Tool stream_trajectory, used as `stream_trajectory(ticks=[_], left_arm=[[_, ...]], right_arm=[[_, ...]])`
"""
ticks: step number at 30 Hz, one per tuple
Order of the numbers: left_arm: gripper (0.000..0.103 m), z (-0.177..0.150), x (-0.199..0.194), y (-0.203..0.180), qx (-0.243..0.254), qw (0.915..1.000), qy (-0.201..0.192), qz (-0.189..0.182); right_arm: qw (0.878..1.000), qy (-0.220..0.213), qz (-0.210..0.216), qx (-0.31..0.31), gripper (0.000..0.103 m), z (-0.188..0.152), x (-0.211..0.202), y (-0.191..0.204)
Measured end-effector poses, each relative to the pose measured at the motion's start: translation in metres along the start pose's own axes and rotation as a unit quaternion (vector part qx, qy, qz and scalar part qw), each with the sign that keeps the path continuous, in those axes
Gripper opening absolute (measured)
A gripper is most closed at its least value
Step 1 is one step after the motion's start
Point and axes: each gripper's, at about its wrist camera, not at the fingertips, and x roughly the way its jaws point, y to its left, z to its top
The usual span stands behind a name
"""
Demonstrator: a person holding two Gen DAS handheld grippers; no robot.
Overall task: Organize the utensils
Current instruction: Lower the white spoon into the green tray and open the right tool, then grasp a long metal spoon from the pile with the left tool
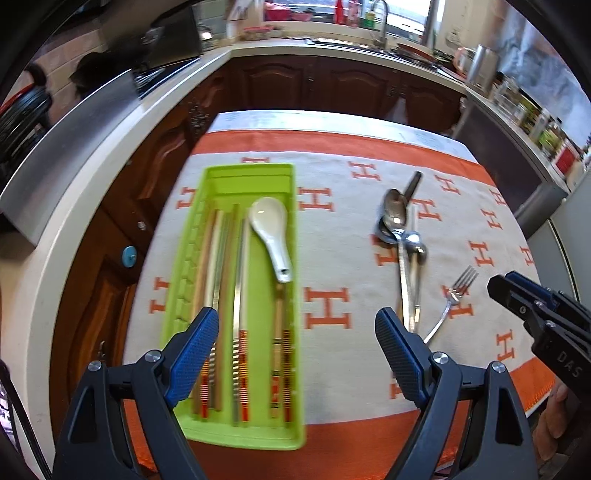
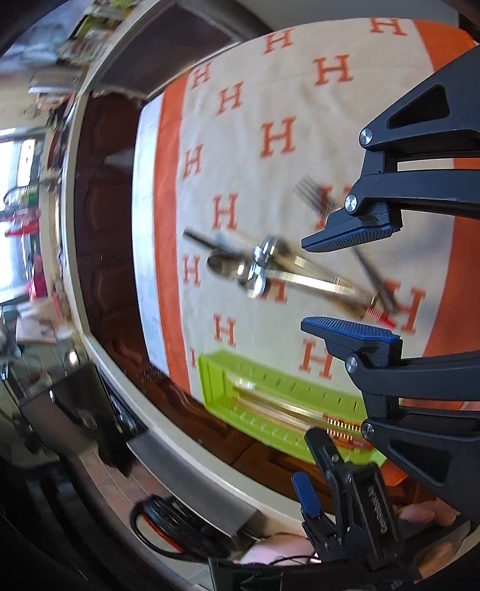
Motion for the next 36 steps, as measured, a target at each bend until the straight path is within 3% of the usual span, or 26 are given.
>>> stream_trajectory(ticks=[11,14,17,24,27,36], left_arm=[[0.084,0.021,0.026,-0.040,0.019,0.9978,0.026,-0.058],[0.075,0.031,0.040,-0.050,0.020,0.9952,0.043,-0.085],[0.058,0.039,0.060,-0.061,0.021,0.9908,0.072,-0.112],[0.031,0.051,0.115,-0.077,-0.007,0.9751,0.150,-0.163],[0.023,0.053,0.129,-0.080,-0.015,0.9718,0.166,-0.167],[0.018,0.054,0.155,-0.092,-0.018,0.9704,0.189,-0.149]], right_arm=[[0.996,0.053,0.016,0.068,0.037,-0.026,0.024,-0.069],[0.995,0.061,0.023,0.077,0.037,-0.027,0.033,-0.073],[0.993,0.067,0.031,0.087,0.037,-0.026,0.040,-0.079],[0.991,0.075,0.038,0.100,0.037,-0.022,0.052,-0.091],[0.991,0.079,0.041,0.104,0.037,-0.022,0.058,-0.096],[0.989,0.085,0.051,0.111,0.037,-0.020,0.070,-0.104]])
